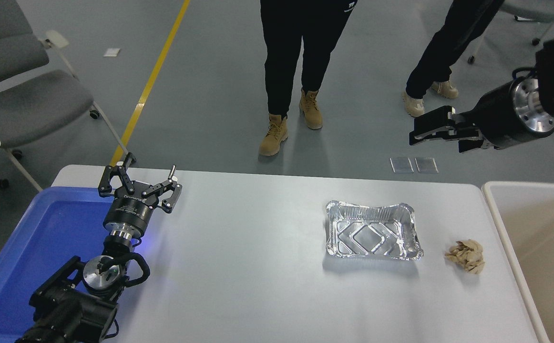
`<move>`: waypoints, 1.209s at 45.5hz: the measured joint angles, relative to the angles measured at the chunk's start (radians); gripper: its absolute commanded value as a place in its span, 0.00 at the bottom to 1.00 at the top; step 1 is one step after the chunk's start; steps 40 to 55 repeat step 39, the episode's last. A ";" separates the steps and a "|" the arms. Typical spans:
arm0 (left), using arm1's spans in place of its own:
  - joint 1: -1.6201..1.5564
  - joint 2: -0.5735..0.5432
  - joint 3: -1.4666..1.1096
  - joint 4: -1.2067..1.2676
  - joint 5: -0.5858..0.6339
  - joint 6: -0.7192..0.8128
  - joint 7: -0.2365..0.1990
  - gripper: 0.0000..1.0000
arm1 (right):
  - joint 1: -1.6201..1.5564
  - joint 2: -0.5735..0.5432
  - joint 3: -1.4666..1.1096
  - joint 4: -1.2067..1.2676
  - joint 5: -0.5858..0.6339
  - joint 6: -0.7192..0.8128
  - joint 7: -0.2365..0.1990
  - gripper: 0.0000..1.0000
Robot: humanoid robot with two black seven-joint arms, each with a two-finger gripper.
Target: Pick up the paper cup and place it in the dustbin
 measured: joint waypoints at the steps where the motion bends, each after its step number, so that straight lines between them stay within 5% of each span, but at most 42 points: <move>1: 0.000 0.000 0.000 0.000 0.000 0.000 0.000 0.99 | 0.006 0.018 -0.002 0.005 0.005 0.013 0.000 1.00; 19: 0.000 0.000 0.000 0.000 0.000 0.000 0.000 0.99 | 0.100 0.168 -0.035 0.032 0.173 0.197 0.000 1.00; 39: 0.000 0.000 -0.001 0.000 0.000 0.000 0.000 0.99 | 0.155 0.192 -0.123 0.041 0.316 0.237 0.000 1.00; 55: 0.000 0.000 -0.001 0.000 0.000 0.000 0.000 0.99 | 0.155 0.192 -0.123 0.041 0.316 0.237 0.000 1.00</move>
